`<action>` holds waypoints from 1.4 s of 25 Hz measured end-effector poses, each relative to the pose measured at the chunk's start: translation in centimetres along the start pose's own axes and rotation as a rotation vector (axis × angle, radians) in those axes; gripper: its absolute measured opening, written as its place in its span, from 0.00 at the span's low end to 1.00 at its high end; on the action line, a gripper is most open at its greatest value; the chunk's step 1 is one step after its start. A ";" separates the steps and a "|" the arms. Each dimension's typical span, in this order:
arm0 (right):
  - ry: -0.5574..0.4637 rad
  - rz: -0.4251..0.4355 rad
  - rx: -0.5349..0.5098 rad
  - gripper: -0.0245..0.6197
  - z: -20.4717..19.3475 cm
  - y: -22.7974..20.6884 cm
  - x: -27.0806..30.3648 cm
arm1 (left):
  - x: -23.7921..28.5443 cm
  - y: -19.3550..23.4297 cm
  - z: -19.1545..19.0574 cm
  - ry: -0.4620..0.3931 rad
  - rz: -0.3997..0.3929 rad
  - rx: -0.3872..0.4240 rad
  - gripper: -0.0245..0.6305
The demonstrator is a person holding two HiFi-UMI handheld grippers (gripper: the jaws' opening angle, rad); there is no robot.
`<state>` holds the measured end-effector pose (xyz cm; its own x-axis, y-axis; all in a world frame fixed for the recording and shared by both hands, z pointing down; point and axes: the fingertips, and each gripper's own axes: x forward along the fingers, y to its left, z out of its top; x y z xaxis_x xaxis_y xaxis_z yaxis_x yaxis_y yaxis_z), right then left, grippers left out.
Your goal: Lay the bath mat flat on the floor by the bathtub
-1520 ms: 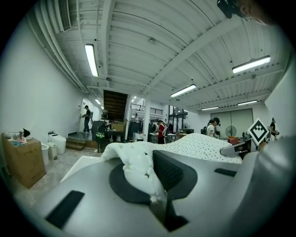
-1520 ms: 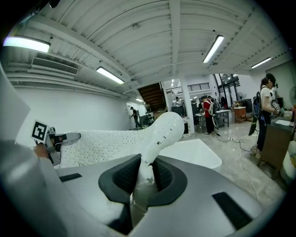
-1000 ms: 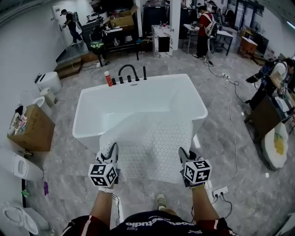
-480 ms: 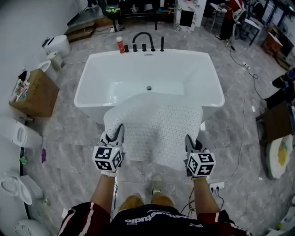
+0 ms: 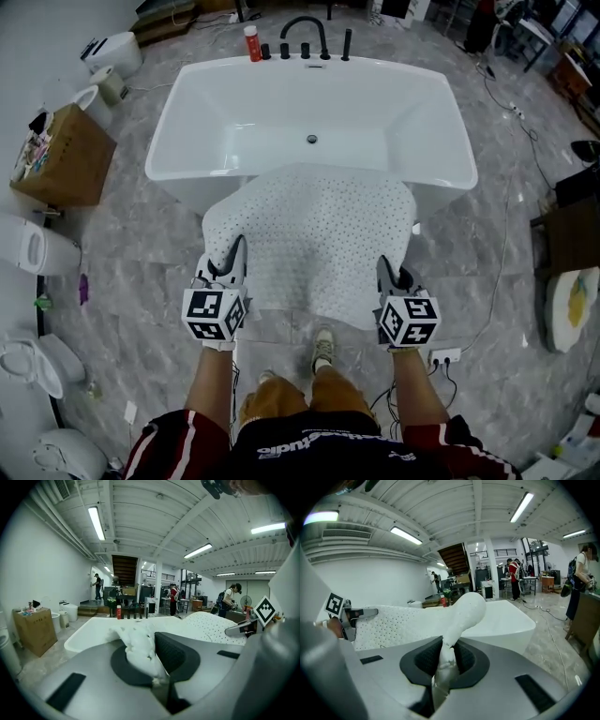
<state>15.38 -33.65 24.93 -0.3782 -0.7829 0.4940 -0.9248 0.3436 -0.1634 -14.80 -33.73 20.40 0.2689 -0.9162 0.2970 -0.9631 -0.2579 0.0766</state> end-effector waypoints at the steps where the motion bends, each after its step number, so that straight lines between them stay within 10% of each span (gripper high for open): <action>1: 0.002 -0.008 0.000 0.11 -0.6 0.3 0.1 | -0.2 0.2 -0.8 0.001 -0.002 -0.006 0.10; 35: -0.178 -0.119 -0.070 0.11 -26.4 -1.4 13.2 | 5.9 3.0 -27.3 -0.180 -0.053 0.027 0.09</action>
<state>12.80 -30.77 54.23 -0.2739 -0.8972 0.3465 -0.9605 0.2738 -0.0505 -16.28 -31.57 48.37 0.3188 -0.9405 0.1174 -0.9476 -0.3135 0.0617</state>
